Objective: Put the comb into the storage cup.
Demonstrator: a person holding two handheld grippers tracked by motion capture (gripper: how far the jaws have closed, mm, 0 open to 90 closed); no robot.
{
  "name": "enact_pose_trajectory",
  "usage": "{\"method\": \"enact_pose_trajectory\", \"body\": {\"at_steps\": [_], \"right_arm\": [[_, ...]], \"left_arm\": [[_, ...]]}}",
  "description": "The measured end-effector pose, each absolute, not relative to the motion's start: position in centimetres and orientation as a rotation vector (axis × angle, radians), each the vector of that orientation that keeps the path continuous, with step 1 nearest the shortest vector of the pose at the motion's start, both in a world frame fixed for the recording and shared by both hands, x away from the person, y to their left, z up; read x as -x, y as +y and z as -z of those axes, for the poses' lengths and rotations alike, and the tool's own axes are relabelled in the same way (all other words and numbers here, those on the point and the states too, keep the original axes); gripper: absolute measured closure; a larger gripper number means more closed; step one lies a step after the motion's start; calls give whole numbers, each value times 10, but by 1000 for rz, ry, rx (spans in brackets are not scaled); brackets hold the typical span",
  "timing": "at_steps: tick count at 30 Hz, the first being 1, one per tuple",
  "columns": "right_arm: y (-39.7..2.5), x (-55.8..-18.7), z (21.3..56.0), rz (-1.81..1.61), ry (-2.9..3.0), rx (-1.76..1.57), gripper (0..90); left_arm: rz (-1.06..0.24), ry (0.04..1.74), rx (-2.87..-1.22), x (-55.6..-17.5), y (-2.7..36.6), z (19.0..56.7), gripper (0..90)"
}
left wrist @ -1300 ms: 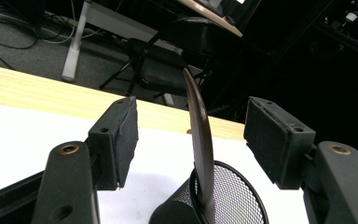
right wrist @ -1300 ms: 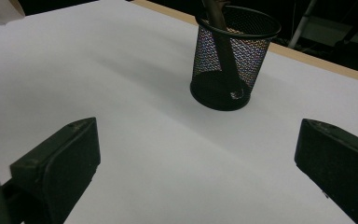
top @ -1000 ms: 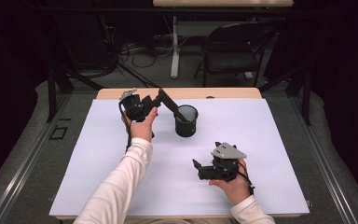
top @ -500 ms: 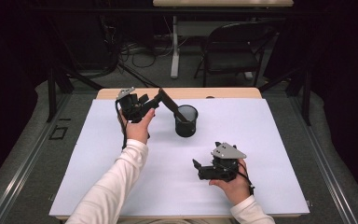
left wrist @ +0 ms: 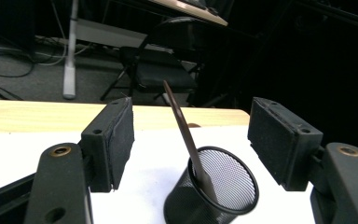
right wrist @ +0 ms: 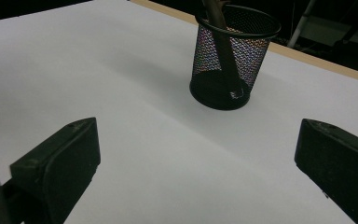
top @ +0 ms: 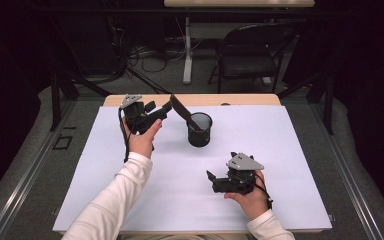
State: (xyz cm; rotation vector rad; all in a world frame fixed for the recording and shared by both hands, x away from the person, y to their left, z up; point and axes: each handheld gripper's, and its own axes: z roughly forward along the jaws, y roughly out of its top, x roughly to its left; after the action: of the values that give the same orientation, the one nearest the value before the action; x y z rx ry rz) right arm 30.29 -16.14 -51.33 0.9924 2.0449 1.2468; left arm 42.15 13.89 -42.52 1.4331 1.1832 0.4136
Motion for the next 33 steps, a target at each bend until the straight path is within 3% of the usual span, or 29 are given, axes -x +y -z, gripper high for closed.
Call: {"method": "enact_pose_trajectory", "body": {"at_steps": [18, 33], "right_arm": [[-161, -303, 513, -1246, 2043, -992, 1], [-161, -303, 513, -1247, 2041, -992, 1]], "left_arm": [[-362, 1069, -1511, -398, 151, 423, 315], [-324, 919, -1674, -372, 154, 420, 200]]}}
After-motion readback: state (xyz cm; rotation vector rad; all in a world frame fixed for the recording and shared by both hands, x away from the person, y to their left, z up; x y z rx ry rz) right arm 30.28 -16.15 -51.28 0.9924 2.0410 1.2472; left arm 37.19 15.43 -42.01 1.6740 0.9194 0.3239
